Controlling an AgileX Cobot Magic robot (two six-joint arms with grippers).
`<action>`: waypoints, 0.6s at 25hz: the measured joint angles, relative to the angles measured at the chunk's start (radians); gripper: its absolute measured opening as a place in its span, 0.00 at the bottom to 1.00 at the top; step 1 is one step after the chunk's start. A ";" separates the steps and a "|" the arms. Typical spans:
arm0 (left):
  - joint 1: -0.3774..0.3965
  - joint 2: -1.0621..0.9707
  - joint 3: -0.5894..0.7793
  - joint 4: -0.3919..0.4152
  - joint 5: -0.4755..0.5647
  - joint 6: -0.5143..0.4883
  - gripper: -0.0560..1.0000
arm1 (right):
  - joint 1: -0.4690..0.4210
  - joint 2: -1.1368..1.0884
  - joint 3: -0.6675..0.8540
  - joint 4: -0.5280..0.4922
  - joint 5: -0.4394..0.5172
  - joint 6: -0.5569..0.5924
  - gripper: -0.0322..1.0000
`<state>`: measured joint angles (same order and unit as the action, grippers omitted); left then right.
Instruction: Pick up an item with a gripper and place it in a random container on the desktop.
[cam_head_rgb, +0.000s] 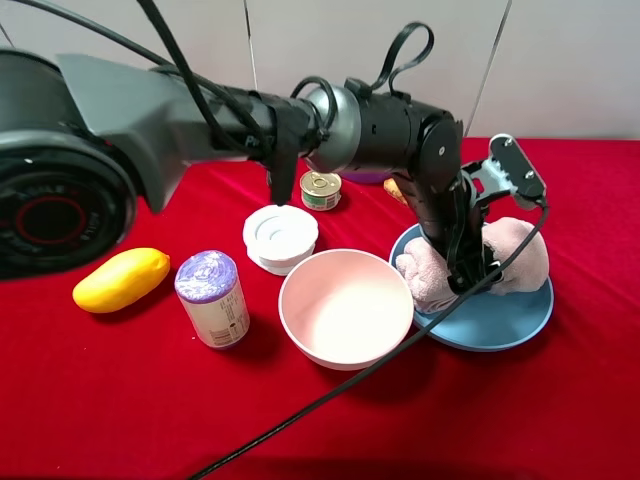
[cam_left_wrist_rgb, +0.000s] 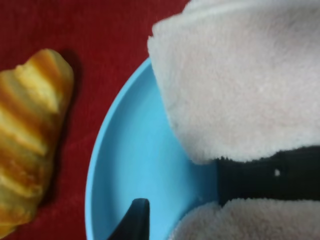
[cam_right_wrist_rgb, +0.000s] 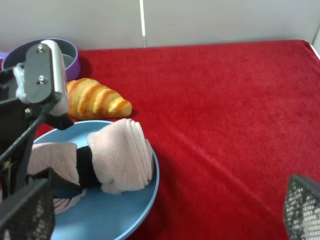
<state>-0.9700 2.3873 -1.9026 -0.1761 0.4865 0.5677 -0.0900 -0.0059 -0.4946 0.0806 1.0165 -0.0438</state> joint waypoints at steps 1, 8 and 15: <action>0.000 -0.007 0.000 0.000 0.008 0.000 0.99 | 0.000 0.000 0.000 0.000 0.000 0.000 0.70; 0.000 -0.086 -0.001 0.000 0.067 -0.001 0.99 | 0.000 0.000 0.000 0.001 0.000 0.000 0.70; 0.000 -0.161 -0.003 0.032 0.186 -0.001 0.99 | 0.000 0.000 0.000 0.001 0.000 0.000 0.70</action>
<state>-0.9700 2.2259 -1.9055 -0.1441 0.6727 0.5668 -0.0900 -0.0059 -0.4946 0.0816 1.0165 -0.0438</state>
